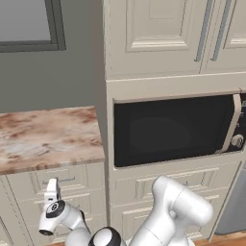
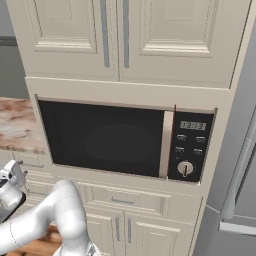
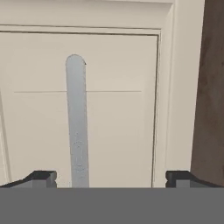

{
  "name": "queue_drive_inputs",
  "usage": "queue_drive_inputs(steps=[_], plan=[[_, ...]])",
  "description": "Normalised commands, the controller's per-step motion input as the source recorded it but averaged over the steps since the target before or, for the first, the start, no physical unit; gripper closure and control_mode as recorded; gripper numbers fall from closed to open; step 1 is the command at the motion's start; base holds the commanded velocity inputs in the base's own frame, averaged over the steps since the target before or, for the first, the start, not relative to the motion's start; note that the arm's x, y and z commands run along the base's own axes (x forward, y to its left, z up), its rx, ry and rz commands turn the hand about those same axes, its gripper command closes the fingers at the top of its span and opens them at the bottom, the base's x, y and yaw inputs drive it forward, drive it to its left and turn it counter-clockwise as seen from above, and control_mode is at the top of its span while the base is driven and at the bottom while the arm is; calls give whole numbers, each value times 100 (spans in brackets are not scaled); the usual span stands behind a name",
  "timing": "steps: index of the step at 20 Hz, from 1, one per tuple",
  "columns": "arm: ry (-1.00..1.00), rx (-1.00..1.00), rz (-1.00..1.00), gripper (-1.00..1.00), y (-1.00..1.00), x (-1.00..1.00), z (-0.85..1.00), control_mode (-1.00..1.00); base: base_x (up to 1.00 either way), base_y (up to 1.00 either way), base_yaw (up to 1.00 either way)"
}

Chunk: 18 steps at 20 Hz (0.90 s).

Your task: Take the pizza cutter from the drawer on the left and place it on the dining counter for cutting.

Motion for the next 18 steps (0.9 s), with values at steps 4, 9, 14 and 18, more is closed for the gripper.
queue_drive_inputs(steps=[4, 9, 14, 18], plan=[[-11, 0, 0, -100, -12, 12, -30, -100, 0, 0, 0], [-10, 0, 0, -100, -7, 28, -20, -100, 0, 0, 0], [-10, 0, 0, -100, -4, 10, -46, -100, 0, 0, 0], [-9, 0, 0, -100, 0, 0, -72, -100, 0, 0, 0]])
